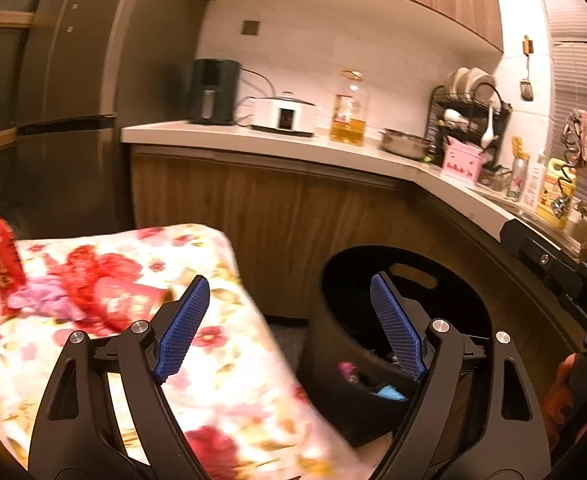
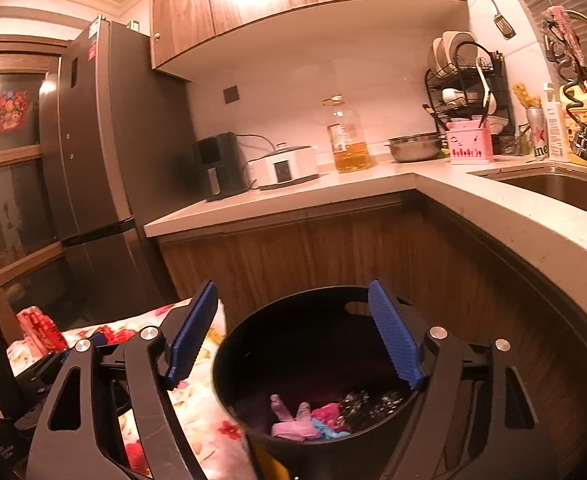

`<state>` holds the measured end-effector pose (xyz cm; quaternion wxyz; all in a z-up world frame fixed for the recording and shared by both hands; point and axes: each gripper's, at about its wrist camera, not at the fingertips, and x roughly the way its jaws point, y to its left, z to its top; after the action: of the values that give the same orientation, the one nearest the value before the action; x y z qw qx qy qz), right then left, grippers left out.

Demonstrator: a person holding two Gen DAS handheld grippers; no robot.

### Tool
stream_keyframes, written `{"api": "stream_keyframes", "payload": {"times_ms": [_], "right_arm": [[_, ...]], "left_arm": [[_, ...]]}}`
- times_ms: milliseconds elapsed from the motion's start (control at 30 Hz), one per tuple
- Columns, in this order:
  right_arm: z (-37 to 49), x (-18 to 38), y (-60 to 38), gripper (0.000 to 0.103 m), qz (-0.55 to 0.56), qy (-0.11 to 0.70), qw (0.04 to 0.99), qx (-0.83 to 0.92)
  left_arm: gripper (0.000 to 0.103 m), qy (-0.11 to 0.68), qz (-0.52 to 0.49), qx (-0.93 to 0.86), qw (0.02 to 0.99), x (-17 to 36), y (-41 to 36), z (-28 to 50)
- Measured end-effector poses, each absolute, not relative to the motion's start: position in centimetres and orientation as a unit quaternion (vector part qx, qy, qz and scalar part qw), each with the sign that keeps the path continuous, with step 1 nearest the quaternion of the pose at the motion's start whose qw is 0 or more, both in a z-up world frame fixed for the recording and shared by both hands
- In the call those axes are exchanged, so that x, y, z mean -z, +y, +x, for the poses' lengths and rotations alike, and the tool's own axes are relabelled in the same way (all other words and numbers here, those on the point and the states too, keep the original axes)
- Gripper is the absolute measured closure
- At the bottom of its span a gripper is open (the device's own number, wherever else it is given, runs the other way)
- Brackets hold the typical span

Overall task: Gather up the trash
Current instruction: 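Move both open tools back toward the remaining trash on the table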

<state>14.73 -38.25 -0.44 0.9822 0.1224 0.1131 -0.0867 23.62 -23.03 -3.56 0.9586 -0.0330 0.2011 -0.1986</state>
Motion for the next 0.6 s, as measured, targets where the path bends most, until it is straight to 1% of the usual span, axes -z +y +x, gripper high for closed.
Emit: {"api": "stream_keyframes", "payload": {"times_ms": [200,467,533,600], "right_arm": [[15.7,1.0,-34.3,0.027,0.111,0.124,0.985,0.052],[18.3,2.7,-28.9,0.027,0.106,0.151,0.983,0.004],[19.3,3.4,-27.4,0.031,0.103,0.162,0.981,-0.007],[20.4,4.2,-26.1,0.032,0.1,0.173,0.98,-0.016]], "left_arm": [[0.022,0.189,-0.03,0.129,0.973,4.0,-17.6,22.3],[0.022,0.195,-0.052,0.053,0.978,5.2,-9.8,21.4],[0.022,0.196,-0.058,0.034,0.978,5.5,-7.8,21.2],[0.022,0.193,-0.063,0.021,0.979,5.5,-6.4,21.1]]}}
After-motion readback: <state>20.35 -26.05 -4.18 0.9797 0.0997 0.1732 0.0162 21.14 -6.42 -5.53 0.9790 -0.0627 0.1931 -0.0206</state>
